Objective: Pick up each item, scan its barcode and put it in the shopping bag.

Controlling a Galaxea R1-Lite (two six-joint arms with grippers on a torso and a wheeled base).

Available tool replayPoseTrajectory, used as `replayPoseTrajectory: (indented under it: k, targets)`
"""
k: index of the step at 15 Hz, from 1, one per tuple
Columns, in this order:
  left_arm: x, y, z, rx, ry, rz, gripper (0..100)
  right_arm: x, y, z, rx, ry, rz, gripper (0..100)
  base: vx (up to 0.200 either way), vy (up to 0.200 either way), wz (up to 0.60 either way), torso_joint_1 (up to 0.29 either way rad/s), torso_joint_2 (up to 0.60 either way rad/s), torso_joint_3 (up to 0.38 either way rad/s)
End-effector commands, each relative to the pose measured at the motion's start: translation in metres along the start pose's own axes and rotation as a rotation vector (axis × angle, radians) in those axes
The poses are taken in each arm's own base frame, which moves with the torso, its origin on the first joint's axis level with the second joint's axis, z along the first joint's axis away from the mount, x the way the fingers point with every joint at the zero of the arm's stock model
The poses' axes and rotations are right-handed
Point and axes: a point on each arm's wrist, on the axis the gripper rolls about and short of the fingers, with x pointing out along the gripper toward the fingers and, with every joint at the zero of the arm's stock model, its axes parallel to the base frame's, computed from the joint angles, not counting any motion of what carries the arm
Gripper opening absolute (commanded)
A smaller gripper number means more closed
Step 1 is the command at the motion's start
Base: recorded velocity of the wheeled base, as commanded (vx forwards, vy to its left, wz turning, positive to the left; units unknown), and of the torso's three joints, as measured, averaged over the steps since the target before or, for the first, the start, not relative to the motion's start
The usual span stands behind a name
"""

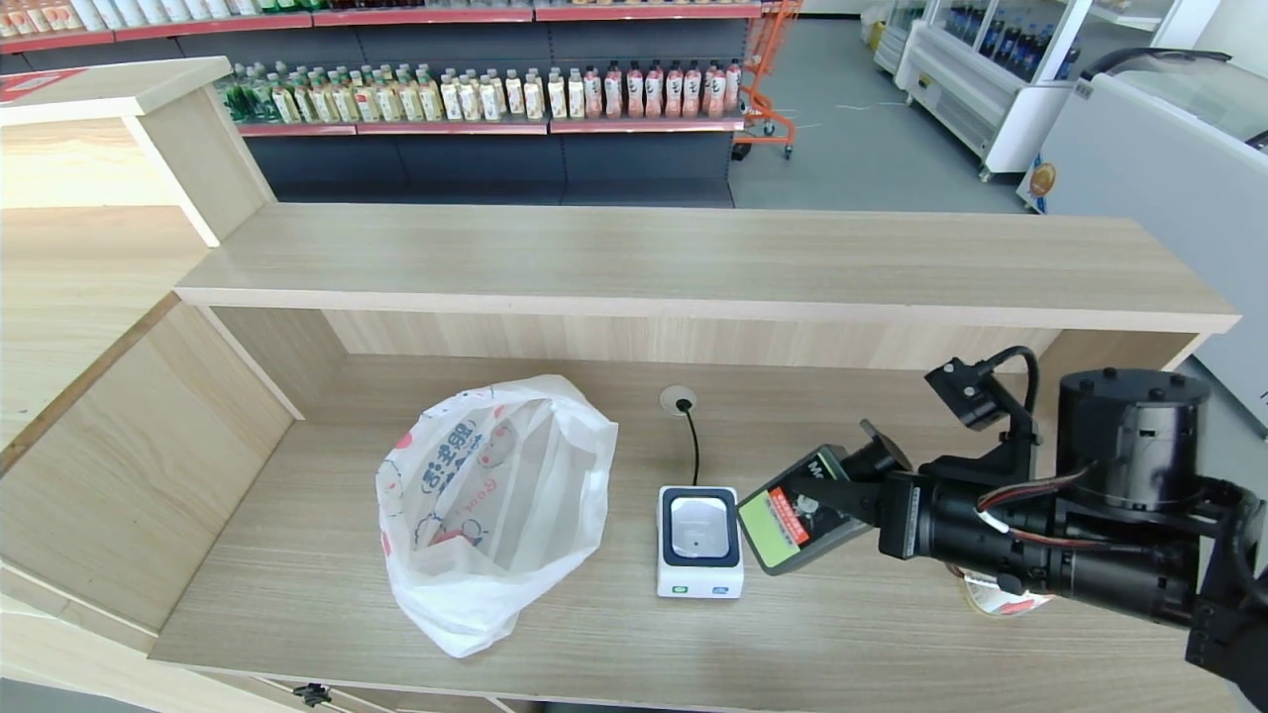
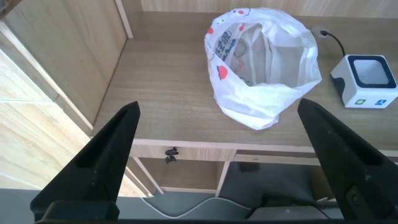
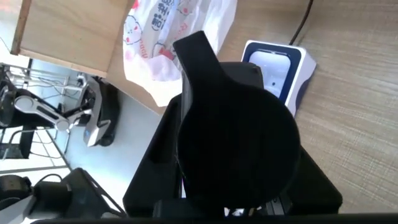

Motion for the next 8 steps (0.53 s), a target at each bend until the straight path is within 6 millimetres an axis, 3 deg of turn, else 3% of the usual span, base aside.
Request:
replayPoseTrajectory:
  k: [1,2,8]
  targets:
    - [0.0,0.0,0.0,-0.002,-0.001,0.001,100,0.019,-0.011,-0.011,0.008,0.049,-0.018,0,0.0,0.0,0.0,0.0,0.0,0.0]
    - [0.0,0.0,0.0,-0.002,-0.001,-0.001,100,0.021,-0.012,-0.013,0.004,0.055,-0.018,0,0.0,0.0,0.0,0.0,0.0,0.0]
    - [0.0,0.0,0.0,-0.003,-0.001,0.002,100,0.032,-0.013,-0.011,-0.024,0.056,-0.017,0,0.0,0.2,0.0,0.007,0.0,0.002]
